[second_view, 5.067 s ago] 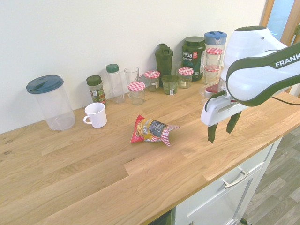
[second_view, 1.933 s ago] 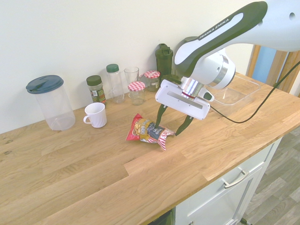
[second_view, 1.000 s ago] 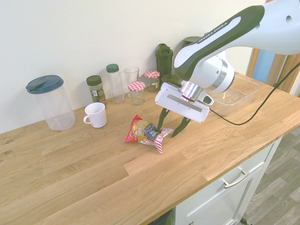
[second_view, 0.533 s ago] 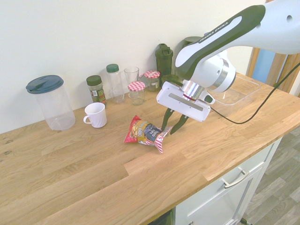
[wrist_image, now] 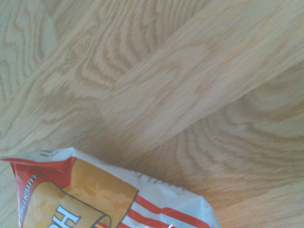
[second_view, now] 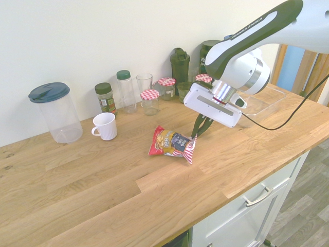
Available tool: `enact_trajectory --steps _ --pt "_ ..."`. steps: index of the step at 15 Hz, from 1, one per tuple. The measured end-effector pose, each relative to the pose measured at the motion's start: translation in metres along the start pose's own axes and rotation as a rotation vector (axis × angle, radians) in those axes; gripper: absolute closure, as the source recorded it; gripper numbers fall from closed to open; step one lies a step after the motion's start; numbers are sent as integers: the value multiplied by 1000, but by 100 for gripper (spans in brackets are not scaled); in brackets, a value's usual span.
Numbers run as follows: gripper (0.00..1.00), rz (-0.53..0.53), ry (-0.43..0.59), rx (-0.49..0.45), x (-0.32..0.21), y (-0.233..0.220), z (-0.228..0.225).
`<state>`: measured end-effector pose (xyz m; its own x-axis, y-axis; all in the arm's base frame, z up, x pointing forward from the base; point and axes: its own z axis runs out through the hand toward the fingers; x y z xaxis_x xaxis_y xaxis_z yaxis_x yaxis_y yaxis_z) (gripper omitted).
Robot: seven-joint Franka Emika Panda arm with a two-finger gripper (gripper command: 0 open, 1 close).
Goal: Put the chip bag into the container
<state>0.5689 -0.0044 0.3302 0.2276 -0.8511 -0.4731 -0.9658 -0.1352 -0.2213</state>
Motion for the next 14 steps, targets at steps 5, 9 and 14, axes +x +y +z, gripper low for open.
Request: enact_trajectory --steps 5,9,14 --pt "100 -125 92 30 -59 -8 -77" --pt "100 -191 181 61 -142 9 -177" --pt "100 -150 233 70 -101 27 -250"
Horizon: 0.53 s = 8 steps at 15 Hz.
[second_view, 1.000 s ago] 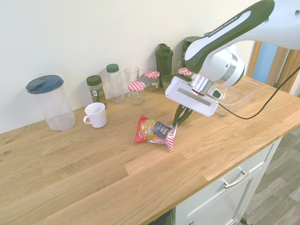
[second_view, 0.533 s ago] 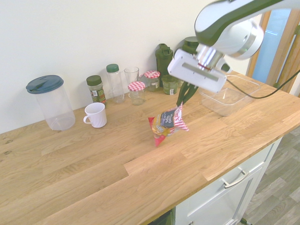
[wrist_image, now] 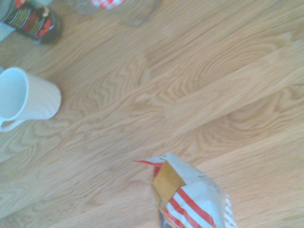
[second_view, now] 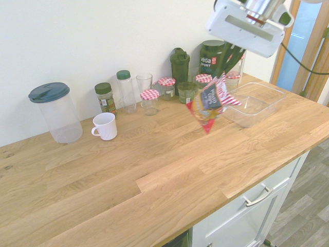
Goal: Put the chip bag into the container
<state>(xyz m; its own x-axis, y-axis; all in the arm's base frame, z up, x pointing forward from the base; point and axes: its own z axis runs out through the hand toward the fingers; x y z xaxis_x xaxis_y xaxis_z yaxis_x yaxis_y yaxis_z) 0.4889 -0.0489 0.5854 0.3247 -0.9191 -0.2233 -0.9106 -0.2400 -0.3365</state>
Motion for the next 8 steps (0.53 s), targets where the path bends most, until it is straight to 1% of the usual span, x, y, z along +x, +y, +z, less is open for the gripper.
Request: enact_trajectory --steps 2,4,8 --pt "100 13 11 9 34 15 -27" --pt "100 20 12 12 61 29 -42" --pt "100 38 -1 7 112 50 -48"
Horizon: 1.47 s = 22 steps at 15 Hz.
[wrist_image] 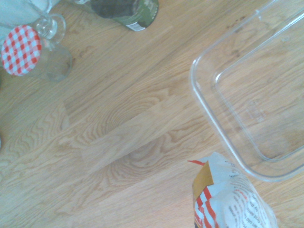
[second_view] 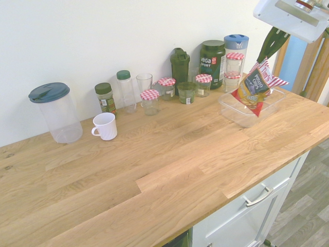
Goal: Put the chip bag into the container
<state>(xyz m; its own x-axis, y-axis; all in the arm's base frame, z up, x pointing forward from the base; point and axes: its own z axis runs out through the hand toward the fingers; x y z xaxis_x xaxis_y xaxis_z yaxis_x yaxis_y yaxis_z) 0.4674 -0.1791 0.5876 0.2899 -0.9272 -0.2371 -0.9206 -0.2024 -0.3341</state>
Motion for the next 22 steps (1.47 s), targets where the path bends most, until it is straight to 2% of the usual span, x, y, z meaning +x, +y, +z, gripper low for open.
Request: enact_trajectory --steps 11,22 --pt "100 18 -9 -38 81 7 21" --pt "100 27 -41 -62 119 -32 42"
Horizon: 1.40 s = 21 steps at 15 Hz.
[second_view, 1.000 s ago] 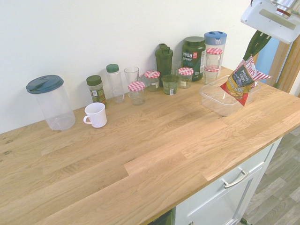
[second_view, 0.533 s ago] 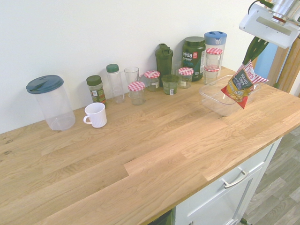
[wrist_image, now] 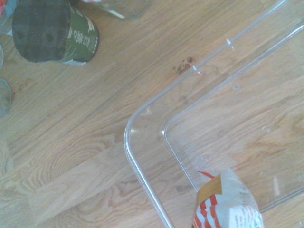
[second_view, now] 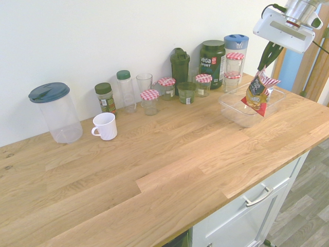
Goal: Put the chip bag into the container
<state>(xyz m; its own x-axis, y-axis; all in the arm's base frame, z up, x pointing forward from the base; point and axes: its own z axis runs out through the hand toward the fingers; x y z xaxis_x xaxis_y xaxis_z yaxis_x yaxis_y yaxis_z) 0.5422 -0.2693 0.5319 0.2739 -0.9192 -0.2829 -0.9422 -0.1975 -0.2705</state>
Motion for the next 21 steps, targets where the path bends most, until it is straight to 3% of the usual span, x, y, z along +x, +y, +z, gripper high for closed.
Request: enact_trajectory --steps 5,19,20,21 --pt "100 4 -17 -10 26 -13 -3" --pt "100 28 -47 -54 77 -21 44" --pt "0 32 -50 -57 79 -19 47" --pt "0 38 -58 -65 82 -17 51"
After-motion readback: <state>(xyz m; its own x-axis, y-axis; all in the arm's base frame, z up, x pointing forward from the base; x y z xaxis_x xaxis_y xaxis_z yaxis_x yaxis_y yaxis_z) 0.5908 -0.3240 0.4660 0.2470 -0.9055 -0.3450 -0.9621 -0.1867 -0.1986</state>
